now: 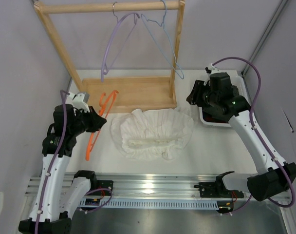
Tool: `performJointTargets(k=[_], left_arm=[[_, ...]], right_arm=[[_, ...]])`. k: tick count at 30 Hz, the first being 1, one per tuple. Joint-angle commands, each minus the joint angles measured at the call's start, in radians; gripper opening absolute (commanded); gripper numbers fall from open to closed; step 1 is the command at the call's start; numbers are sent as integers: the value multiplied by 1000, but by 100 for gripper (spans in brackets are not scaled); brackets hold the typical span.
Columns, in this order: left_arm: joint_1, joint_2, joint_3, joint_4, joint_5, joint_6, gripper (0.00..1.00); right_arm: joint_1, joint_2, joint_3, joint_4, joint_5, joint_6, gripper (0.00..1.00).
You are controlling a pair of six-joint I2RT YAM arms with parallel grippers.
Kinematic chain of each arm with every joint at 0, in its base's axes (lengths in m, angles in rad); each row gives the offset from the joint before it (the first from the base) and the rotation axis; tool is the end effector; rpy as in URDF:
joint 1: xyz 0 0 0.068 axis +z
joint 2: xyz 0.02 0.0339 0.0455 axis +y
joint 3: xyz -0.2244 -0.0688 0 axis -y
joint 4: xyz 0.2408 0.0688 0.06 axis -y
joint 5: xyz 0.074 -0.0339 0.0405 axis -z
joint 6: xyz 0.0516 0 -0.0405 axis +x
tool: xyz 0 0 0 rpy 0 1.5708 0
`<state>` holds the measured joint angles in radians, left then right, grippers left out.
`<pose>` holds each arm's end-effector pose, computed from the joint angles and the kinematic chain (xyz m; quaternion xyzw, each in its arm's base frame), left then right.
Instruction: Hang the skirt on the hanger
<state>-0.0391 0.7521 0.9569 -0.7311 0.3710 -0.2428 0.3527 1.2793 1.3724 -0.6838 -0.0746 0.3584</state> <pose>0.1844 -0.0259 0.3132 0.0049 0.8568 -0.2271 0.4630 0.2745 0.1051 0.3407 -0.0150 0.8817 0.1946 0.4295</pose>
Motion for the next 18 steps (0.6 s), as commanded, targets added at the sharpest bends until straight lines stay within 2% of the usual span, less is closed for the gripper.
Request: performJointTargets(k=[1,7,13,18], left_arm=[[-13,-54,-32,-54,115,28,0],[-53,-140,-119,-37,252,-1,0],[-139,-177,-161,4,387,19,0],[-350,-105,-138,45,317,19,0]], right_arm=[[37,-67,-44,-2,30,16,50],[91,-127,-209,-14,73,65,49],[121,-198,-358,-26,110,111,49],[141,-216,-429,-4,55,146,49]])
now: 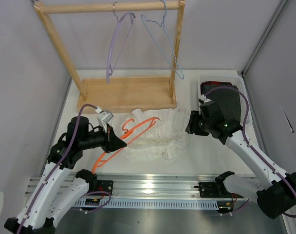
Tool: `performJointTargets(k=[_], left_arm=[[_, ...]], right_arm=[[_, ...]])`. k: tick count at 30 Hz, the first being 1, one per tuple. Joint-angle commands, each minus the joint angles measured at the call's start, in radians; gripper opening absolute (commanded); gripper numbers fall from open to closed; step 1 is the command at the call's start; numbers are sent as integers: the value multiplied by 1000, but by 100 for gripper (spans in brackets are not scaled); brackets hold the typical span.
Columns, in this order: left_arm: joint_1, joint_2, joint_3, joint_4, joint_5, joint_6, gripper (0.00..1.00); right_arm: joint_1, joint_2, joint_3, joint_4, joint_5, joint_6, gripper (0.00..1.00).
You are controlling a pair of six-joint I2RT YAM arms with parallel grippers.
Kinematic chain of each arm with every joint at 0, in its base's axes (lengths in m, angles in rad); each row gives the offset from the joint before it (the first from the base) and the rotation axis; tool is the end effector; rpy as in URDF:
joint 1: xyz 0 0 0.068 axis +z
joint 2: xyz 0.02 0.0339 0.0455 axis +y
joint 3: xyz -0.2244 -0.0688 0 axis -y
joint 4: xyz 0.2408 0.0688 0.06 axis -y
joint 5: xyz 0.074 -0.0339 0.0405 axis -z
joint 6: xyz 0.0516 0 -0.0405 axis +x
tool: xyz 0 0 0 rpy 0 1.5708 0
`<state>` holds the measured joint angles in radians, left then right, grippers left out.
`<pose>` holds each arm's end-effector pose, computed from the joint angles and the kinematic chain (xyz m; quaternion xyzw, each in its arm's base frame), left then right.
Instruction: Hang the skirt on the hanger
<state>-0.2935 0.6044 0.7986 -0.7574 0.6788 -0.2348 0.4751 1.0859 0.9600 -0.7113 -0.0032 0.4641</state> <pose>0.1405 -0.0763 0.2854 0.1849 0.8207 -0.4003 0.3633 0.2186 0.1126 0.2480 -0.0057 0.9335 0.1636 0.3191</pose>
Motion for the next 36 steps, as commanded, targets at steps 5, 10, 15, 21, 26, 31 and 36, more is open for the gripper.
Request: performJointTargets(k=[5,10,15,21,26,31,36], left_arm=[[-298,110,25,118,-103,-5,0],[-354,164,63,96,-145,17,0],[-358,184,87,53,-156,49,0],[-358,167,119,33,-183,54,0],[-360,178,122,1,-143,63,0],[-360,149,122,-39,-120,69,0],[-360,129,113,-63,-91,74,0]], right_arm=[[94,-4,-52,53,-4,96,49],[169,29,-81,99,29,134,49],[192,48,-118,139,31,157,48],[212,72,-133,167,42,166,48],[224,97,-136,176,61,171,48],[226,112,-139,187,78,174,47],[227,132,-148,205,75,177,43]])
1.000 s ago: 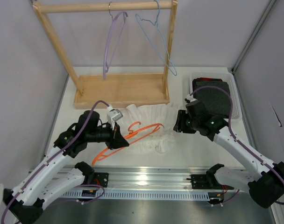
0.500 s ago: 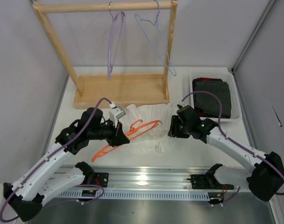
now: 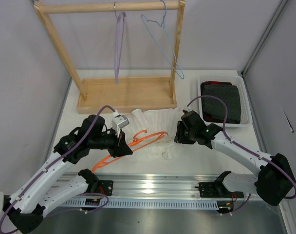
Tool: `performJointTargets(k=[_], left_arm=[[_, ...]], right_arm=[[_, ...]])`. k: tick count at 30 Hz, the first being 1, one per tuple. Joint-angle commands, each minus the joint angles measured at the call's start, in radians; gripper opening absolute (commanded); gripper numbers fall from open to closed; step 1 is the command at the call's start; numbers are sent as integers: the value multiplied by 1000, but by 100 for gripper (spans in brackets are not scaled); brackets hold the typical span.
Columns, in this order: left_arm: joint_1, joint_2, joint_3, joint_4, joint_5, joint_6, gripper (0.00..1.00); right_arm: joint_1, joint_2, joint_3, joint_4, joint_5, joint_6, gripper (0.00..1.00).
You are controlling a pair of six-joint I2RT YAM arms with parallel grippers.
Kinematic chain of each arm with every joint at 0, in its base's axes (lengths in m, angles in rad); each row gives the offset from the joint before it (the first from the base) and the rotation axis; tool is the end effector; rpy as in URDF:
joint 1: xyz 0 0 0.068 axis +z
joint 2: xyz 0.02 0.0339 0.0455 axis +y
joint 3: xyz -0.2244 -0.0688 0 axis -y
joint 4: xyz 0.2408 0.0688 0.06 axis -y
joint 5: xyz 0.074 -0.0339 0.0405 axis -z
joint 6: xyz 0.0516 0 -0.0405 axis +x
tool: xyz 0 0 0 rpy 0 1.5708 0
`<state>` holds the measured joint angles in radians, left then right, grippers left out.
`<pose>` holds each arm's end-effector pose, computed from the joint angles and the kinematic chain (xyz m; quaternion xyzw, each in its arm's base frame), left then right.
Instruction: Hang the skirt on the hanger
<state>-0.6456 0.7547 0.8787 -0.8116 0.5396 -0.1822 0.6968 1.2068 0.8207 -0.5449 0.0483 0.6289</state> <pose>0.1274 -0.1291 0.2815 0.3110 0.8219 -0.3863 0.2802 0.2016 0.1654 0.1874 -0.0246 0.9487 0.1754 0.2619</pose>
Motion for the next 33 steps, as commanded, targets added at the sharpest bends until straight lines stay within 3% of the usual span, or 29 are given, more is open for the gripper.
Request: performJointTargets(k=[1,20,33], left_arm=[[-8,-22,31,-18,52,23,0],[-8,54,5,-11,34,43,0],[-8,187,85,-21,60,76,0]], right_arm=[[4,13,-11,43,25,14,42],[13,5,-25,49,30,18,39],[13,-46,-23,22,41,8,41]])
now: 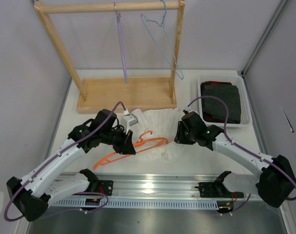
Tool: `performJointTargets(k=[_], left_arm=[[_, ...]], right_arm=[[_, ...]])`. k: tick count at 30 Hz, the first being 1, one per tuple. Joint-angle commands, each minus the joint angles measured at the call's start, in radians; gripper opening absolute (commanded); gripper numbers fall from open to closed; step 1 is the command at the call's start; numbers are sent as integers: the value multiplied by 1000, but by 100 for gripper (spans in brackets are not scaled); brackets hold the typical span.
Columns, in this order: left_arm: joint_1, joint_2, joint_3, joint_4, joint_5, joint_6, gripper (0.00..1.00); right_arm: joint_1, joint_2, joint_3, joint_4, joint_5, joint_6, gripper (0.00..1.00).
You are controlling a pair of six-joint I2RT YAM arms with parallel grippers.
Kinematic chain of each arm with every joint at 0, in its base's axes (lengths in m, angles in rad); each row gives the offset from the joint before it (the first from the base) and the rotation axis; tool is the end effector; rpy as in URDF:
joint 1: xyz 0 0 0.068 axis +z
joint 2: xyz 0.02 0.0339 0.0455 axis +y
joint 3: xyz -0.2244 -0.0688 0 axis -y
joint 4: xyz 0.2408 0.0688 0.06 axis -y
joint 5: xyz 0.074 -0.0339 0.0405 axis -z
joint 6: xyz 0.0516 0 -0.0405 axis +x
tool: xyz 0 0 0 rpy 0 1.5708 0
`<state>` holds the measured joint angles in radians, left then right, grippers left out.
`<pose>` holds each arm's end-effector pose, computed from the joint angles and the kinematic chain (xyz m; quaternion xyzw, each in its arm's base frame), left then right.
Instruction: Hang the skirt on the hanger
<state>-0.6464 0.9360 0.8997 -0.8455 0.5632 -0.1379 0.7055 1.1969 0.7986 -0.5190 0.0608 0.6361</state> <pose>0.1467 -0.1452 0.2546 0.3183 0.8515 -0.3657 0.1998 0.1996 0.1659 0.1847 -0.0231 0.9464 0.1769 0.2692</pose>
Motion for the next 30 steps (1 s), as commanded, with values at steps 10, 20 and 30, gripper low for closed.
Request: performJointTargets(k=[10,20,30], left_arm=[[-25,44,71,26,53,23,0],[-44,90,64,105,52,0,0],[-50,136,50,140,67,9,0]], right_arm=[[6,-14,-4,17,20,-6,41],[15,21,-12,37,17,-3,25],[32,18,5,16,45,5,8]])
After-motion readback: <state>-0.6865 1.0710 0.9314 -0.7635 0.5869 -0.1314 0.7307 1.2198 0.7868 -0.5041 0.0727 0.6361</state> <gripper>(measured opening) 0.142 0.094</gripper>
